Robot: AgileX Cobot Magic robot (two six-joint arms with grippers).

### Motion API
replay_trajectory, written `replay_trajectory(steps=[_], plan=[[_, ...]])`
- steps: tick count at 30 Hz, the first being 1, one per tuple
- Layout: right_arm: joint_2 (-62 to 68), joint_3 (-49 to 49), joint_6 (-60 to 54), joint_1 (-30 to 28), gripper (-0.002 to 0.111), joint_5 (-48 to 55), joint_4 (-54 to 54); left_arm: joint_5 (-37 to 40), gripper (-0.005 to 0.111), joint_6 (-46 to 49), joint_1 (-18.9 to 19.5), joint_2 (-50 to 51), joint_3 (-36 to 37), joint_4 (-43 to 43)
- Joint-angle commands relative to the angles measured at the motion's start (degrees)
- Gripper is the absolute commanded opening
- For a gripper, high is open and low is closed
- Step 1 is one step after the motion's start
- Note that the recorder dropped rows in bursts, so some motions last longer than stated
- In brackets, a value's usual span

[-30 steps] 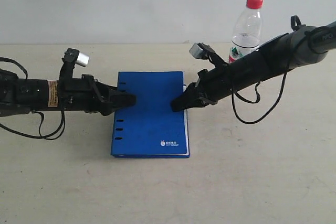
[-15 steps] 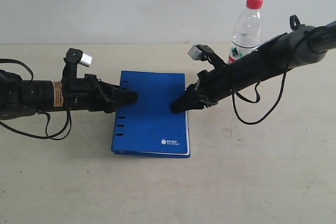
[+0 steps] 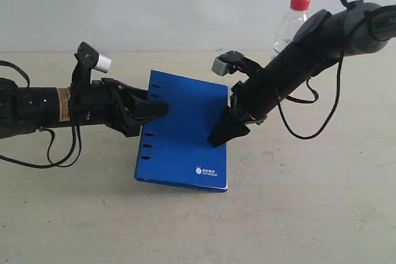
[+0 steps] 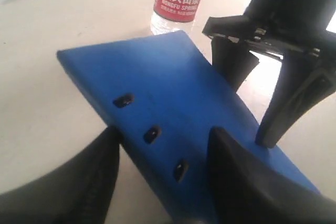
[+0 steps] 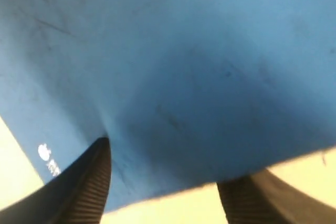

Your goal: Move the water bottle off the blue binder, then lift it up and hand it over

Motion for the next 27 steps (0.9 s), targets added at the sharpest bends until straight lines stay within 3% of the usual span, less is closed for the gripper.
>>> replay_trajectory(steps=[1,6,12,20,21,23,24,25,27], plan=[[-0.04,-0.06,9.73,0.33,0.053,1.99,-11.97,0.56,0.004,5.51,-1.05,-3.18,2.94,4.34],[-0.04,-0.06,11.78,0.33,0.053,0.27,-15.66,-2.03,0.004,5.73,-1.15,-4.71,4.45,5.18],[-0.04,-0.06,8.52,0.33,0.053,-6.1,-8.85,-5.99,0.004,5.73,-1.23,-4.74,6.36,7.1],[-0.04,-0.06,4.07,0.33,0.052,-5.67,1.34,-11.46,0.004,2.8,-1.23,-4.74,6.91,11.17],[-0.04,-0.06,3.01,0.33,0.049,-5.16,1.87,-11.89,0.005,2.46,-1.23,-4.74,6.91,11.45],[-0.04,-0.06,0.65,0.33,0.015,-3.75,3.54,-14.95,0.024,0.7,-1.95,-2.0,6.91,11.99],[-0.04,-0.06,-0.18,0.33,0.0,-2.86,3.68,-14.41,0.04,0.7,-3.66,1.65,6.52,9.5],[-0.04,-0.06,-1.47,0.33,0.0,-2.1,3.68,-14.68,0.047,0.7,-4.39,3.78,5.17,8.81],[-0.04,-0.06,-3.31,0.33,0.0,-0.91,4.18,-16.3,0.047,-4.07,-4.7,4.64,2.26,10.09]])
